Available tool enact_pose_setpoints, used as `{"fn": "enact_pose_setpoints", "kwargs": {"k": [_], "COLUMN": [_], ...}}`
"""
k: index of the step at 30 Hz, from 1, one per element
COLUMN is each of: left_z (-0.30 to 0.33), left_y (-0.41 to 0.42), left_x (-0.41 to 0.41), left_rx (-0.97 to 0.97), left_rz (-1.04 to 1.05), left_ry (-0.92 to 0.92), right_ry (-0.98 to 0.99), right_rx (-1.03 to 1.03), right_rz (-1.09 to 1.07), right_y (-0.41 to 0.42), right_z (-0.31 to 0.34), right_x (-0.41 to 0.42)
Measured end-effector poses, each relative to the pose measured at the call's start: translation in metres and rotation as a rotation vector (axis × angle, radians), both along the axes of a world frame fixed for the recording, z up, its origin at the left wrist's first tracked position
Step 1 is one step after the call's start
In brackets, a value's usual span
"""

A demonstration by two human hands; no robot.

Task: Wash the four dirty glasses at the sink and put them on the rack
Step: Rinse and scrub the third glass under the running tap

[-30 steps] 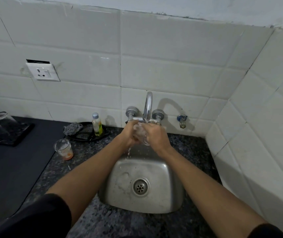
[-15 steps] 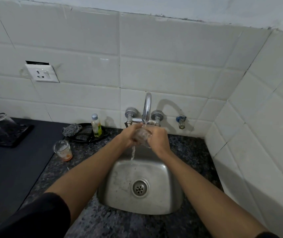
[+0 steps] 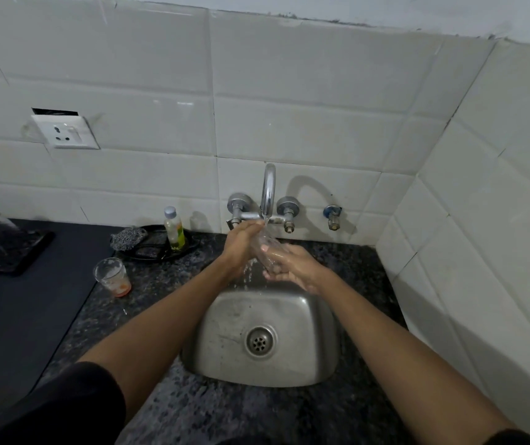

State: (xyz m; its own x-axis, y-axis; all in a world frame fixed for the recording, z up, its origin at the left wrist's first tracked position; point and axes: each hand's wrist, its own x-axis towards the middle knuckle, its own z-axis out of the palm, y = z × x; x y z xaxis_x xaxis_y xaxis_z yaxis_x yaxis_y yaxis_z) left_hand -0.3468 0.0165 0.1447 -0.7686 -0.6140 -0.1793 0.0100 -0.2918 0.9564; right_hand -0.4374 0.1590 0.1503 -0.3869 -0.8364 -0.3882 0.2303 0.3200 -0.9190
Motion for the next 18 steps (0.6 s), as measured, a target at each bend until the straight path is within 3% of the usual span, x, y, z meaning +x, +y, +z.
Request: {"fn": "enact_pose_setpoints", "kwargs": {"k": [2, 6, 9, 13, 16, 18], "left_z": [-0.002, -0.011, -0.015, -0.017, -0.015, -0.01], "left_y": [0.001, -0.016, -0.028, -0.037, -0.036, -0.033], "left_x": [0.005, 0.017, 0.02, 0.019, 0.014, 0.011], "left_rx": [-0.286, -0.976, -1.308, -1.438, -1.475, -1.477], "left_rz": [-0.001, -0.254, -0.393, -0.603, -0.561, -0.489], "left_ry": [-0.027, -0.019, -0.074, -0.158, -0.143, -0.094], "right_ry": [0.09, 0.232, 0.337, 0.571, 0.851, 0.908], "right_rx": [0.018, 0.054, 0.071, 0.079, 0.081, 0.045], "right_rz": [-0.048, -0.14, -0.135, -0.064, -0.022, -0.07], "right_y": [0.001, 0.005, 0.011, 0.014, 0.011, 0.008], "right_z": [-0.004, -0.004, 0.003, 0.004, 0.003, -0.002], "right_x": [0.001, -0.002, -0.002, -0.006, 0.001, 0.0]}}
